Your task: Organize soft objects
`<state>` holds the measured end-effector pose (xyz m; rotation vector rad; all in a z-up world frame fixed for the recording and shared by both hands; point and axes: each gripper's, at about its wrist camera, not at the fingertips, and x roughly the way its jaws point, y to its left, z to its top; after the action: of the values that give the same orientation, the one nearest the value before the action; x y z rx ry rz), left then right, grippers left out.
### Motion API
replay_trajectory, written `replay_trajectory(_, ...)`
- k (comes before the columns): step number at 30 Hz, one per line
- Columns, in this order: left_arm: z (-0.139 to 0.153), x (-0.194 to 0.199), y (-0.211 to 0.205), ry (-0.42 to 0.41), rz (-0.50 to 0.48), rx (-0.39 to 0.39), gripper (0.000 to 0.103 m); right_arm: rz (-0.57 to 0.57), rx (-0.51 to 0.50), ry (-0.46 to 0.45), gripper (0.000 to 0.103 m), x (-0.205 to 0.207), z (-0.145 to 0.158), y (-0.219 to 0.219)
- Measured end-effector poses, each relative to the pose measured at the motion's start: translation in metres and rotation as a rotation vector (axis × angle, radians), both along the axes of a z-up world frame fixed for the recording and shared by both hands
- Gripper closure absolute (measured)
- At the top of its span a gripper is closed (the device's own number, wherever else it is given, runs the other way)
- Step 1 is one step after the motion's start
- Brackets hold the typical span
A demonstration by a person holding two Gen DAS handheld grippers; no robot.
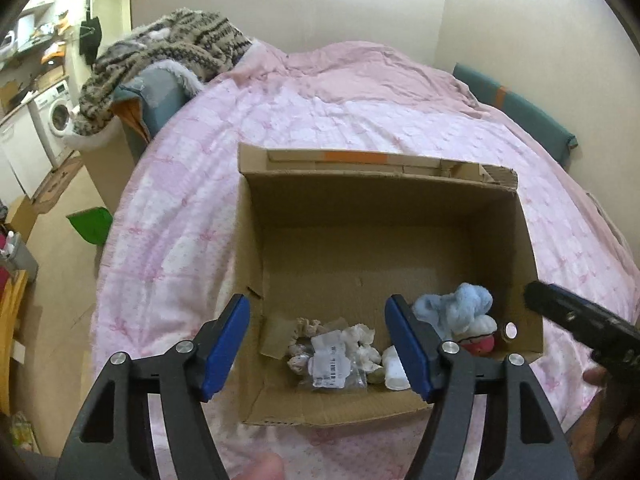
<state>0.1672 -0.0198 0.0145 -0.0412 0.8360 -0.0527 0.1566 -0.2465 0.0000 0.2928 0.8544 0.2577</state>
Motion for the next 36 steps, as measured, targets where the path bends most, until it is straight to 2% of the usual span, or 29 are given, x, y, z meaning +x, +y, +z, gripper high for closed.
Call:
replay_trajectory(3,0.016,-0.013,0.002,-0.058,0.011,0.027,0.035,-0.027,-0.013,-0.048,0.005,-0.009,0.013,-0.004)
replay_trajectory(4,0.021,-0.017,0.004,-0.077,0.023,0.04,0.034,-0.032,-0.019,-0.059,0.005,-0.013,0.017,-0.004)
replay_trajectory(6,0.029,-0.023,0.006,-0.103,0.042,0.055,0.015,-0.052,-0.047,-0.068,0.004,-0.019,0.023,-0.004)
replay_trajectory(10,0.041,-0.036,0.012,-0.106,0.045,0.042,0.014,-0.057,-0.074,-0.096,0.0,-0.028,0.039,-0.001)
replay_trajectory(15,0.052,-0.06,0.022,-0.097,0.056,0.002,0.003,-0.065,-0.089,-0.152,0.0,-0.053,0.057,-0.001)
replay_trajectory(20,0.06,-0.081,0.019,-0.116,0.058,0.061,0.003,-0.045,-0.14,-0.172,0.0,-0.073,0.063,0.008)
replay_trajectory(24,0.059,-0.096,0.024,-0.107,0.061,0.019,0.003,-0.027,-0.154,-0.166,0.0,-0.086,0.06,0.011)
replay_trajectory(28,0.043,-0.11,0.026,-0.073,0.074,-0.029,0.003,-0.027,-0.191,-0.142,0.0,-0.095,0.049,0.015)
replay_trajectory(32,0.024,-0.112,0.023,-0.044,0.079,-0.011,0.003,-0.025,-0.21,-0.12,0.0,-0.099,0.034,0.019)
replay_trajectory(36,0.02,-0.111,0.019,-0.058,0.073,0.004,0.003,-0.028,-0.219,-0.104,0.0,-0.098,0.019,0.019)
